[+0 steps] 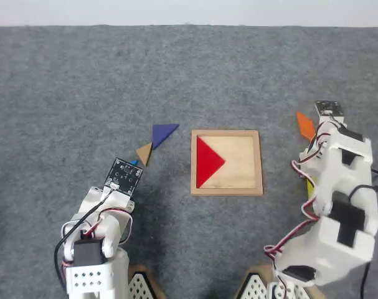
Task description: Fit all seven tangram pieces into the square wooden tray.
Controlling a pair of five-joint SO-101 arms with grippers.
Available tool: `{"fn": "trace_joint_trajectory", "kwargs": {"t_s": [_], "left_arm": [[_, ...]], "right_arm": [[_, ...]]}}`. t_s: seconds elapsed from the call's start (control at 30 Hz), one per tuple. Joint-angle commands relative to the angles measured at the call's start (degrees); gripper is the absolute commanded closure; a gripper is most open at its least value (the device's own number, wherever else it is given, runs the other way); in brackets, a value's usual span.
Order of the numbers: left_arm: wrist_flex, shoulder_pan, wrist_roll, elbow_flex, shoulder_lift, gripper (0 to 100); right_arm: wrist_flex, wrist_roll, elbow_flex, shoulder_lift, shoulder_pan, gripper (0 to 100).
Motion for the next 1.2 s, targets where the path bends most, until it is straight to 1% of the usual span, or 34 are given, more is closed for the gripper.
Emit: {"fn": "trace_joint_trajectory", "kwargs": {"t_s": [0.0,0.17,0.3,0.47,0.53,0.67,0.87,1.03,1.1,1.17], "left_arm": [[0.2,-0.2,-0.4,-0.4,-1.1,89],[0.2,-0.2,-0.4,-0.4,-1.1,89],[0.2,-0.2,-0.4,-0.4,-1.1,89],[0.2,-0.2,-0.4,-0.4,-1.1,89],[0.2,-0.2,-0.4,-0.4,-1.1,89],[0.2,-0.2,-0.4,-0.4,-1.1,89],[0.2,-0.2,-0.4,-0.4,-1.1,89],[0.2,-0.2,-0.4,-0.4,-1.1,89],[0.2,-0.2,-0.4,-0.4,-1.1,89],[0.2,-0.2,-0.4,-0.4,-1.1,89]], "right_arm": [[2.8,-0.7,0.5,-7.3,-1.8,76.4],[2.7,-1.1,4.7,-12.4,-3.6,76.4],[0.7,-1.8,7.2,-14.4,-2.5,75.4],[-2.9,-1.8,7.7,-12.0,0.9,64.9],[-4.8,-1.8,7.7,-10.1,1.3,63.4],[-8.1,-1.7,6.9,-4.8,1.3,63.7],[-7.6,-1.7,1.9,3.6,1.5,63.7],[-5.2,-1.7,-0.1,4.4,1.1,63.9],[-5.2,-1.7,-0.1,4.2,1.1,67.3],[-5.4,-1.5,0.0,4.3,1.0,73.6]]}}
